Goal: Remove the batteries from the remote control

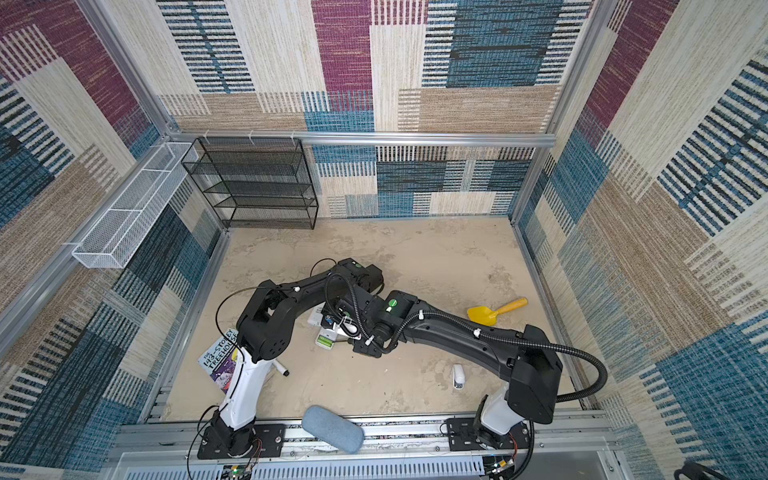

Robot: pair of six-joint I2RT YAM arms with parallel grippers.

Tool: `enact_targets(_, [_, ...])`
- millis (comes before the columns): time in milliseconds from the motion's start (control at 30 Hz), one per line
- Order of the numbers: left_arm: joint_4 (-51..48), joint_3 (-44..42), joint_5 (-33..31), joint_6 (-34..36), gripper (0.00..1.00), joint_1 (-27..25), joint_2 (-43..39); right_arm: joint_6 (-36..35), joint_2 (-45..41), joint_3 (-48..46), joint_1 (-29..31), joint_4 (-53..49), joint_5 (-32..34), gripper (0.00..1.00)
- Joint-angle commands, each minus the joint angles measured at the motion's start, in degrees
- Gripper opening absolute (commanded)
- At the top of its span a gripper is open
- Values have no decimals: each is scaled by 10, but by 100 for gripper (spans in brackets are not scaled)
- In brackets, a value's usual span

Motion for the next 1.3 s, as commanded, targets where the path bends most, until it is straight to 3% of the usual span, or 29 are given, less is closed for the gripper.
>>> enact_targets(0, [8,-7,10,-4,41,0,16,1,2,6,1,-5,0,0])
enact_targets(367, [4,-4,10,-11,41,-6,23,-8,25,20,4,-4,-8,0])
enact_targets(500, [5,-5,15,-16,34,-7,25,-11,29,22,9,4,-8,0])
enact_targets(667, [7,-5,29,-19,33,-7,28,-11,25,5,13,34,-10,0])
enact_targets(1267, [98,-42,150,-18,34,-7,16,29,-36,-100,22,164,-2,0])
